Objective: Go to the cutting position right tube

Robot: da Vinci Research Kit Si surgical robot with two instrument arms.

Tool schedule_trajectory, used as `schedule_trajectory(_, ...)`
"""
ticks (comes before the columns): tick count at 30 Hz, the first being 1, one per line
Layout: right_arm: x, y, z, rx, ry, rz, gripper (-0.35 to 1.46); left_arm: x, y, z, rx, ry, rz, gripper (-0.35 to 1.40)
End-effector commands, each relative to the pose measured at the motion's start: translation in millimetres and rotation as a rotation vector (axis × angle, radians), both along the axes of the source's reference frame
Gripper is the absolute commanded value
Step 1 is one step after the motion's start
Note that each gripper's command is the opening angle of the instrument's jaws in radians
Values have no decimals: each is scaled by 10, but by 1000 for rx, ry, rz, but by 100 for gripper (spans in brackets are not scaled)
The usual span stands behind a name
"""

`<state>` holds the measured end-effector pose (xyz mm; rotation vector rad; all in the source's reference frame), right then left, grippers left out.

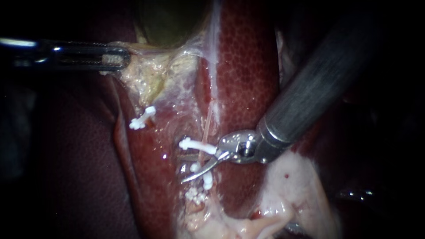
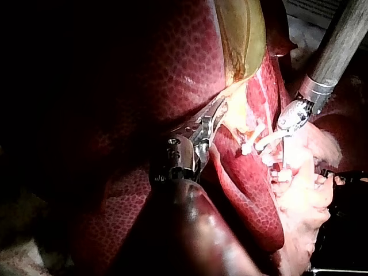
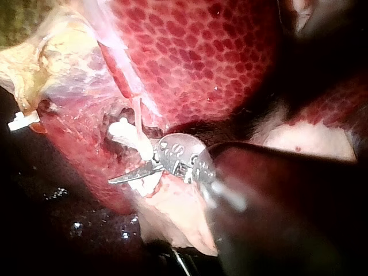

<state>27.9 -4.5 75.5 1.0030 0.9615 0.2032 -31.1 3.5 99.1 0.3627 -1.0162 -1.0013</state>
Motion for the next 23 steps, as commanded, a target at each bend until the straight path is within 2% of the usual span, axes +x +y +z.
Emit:
schedule_trajectory(1, -1, 1, 0, -1, 0, -1, 118, 0, 0, 0, 0, 0, 0, -35)
schedule_trajectory(23, -4, 0, 0, 3, -3, -1, 116, 0, -1, 0, 0, 0, 0, -35)
